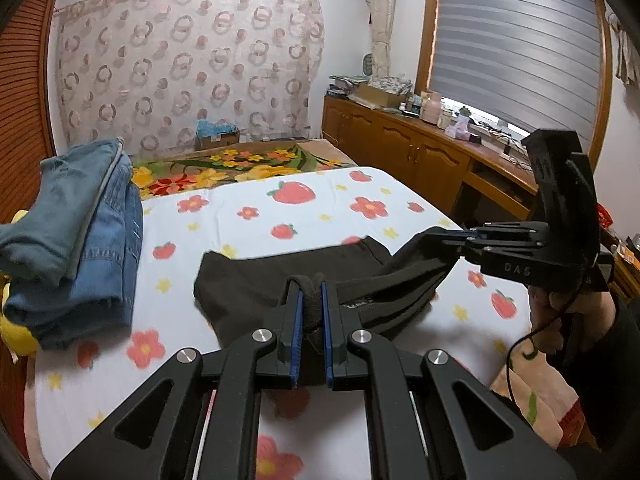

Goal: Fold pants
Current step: 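Lower the held hem onto the shorts with both grippers, then open both grippers and release the folded shorts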

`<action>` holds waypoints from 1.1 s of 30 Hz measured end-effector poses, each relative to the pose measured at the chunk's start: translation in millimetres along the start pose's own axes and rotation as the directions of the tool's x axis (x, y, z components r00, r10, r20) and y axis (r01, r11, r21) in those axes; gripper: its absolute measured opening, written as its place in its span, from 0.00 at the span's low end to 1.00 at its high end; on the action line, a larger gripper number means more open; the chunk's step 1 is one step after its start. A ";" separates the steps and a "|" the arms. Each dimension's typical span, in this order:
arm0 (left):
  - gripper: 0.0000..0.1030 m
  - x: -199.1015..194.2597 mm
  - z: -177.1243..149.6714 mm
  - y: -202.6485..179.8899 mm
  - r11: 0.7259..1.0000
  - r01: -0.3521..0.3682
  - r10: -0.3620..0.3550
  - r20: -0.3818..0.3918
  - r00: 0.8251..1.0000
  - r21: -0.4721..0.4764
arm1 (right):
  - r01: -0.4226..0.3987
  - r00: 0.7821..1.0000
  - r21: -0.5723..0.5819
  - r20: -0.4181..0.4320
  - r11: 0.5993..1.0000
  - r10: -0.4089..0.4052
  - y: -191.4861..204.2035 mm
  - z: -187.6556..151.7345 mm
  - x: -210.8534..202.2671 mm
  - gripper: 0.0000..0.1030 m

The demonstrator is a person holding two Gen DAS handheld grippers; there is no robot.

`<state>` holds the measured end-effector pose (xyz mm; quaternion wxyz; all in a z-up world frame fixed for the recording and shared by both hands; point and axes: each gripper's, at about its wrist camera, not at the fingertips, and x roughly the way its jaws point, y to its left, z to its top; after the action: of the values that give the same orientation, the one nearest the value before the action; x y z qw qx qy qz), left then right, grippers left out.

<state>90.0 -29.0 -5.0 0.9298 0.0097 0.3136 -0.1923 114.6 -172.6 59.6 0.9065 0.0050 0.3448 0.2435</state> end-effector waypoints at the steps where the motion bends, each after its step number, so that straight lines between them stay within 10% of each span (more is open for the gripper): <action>1: 0.09 4.0 2.6 2.0 1.000 -0.007 0.007 -0.004 1.000 0.001 | 0.007 1.000 -0.001 -0.004 1.000 -0.007 -0.5 3.0 4.8 0.06; 7: 0.11 28.1 7.8 19.0 0.999 -0.019 0.017 -0.043 0.999 -0.042 | 0.019 0.999 0.017 -0.049 1.000 -0.019 -6.4 14.7 36.4 0.06; 16: 0.41 23.6 2.9 38.7 0.993 -0.024 0.020 -0.032 0.999 -0.111 | 0.048 0.992 0.018 -0.119 0.999 -0.046 -10.8 29.4 74.2 0.06; 33: 0.42 45.2 -21.7 41.5 0.992 -0.060 0.048 -0.110 0.993 -0.112 | 0.085 0.993 0.023 -0.088 0.996 -0.082 -24.6 41.0 59.0 0.32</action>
<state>125.4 -3.4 -53.2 0.9155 -0.0253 0.3733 -0.1480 189.1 -161.6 49.8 0.8999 -0.0078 0.3870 0.2007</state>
